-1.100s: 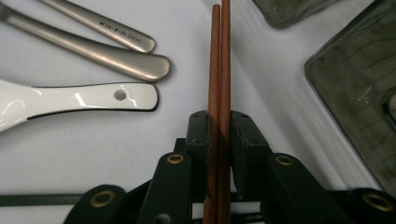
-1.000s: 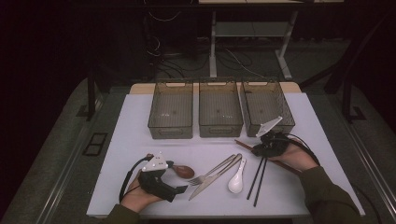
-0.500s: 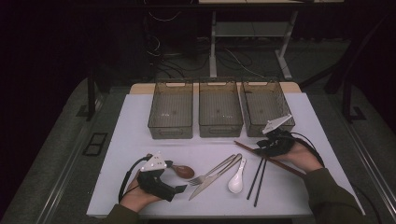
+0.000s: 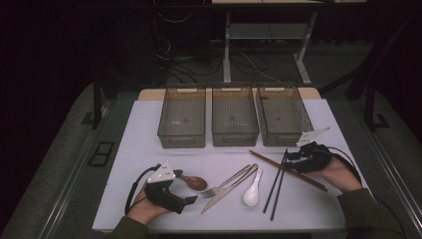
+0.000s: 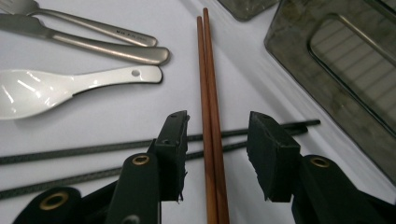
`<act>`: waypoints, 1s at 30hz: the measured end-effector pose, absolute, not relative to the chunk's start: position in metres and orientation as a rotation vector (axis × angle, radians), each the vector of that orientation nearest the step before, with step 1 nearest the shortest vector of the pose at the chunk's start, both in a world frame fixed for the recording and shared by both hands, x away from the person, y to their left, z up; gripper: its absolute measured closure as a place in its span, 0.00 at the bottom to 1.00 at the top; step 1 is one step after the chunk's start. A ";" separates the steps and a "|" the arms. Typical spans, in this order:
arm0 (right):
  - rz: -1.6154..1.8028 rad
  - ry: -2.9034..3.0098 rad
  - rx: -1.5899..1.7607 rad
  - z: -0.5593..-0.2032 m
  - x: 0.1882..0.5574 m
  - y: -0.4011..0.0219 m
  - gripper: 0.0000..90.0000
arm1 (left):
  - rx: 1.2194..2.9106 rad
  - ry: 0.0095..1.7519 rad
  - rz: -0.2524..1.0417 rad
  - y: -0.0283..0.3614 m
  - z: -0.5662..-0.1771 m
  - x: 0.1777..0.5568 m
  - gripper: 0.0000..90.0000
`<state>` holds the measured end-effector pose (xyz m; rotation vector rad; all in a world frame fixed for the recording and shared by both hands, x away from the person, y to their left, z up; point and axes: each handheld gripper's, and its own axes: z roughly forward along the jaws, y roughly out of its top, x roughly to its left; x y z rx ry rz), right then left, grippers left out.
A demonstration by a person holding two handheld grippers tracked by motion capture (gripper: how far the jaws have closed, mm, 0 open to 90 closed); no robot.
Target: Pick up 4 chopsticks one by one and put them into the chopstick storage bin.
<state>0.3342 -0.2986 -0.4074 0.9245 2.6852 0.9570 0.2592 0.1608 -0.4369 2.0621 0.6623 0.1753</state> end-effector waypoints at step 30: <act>0.817 2.745 0.946 -0.422 0.310 -0.328 0.93 | 2.039 0.668 0.174 0.166 -0.437 0.262 0.00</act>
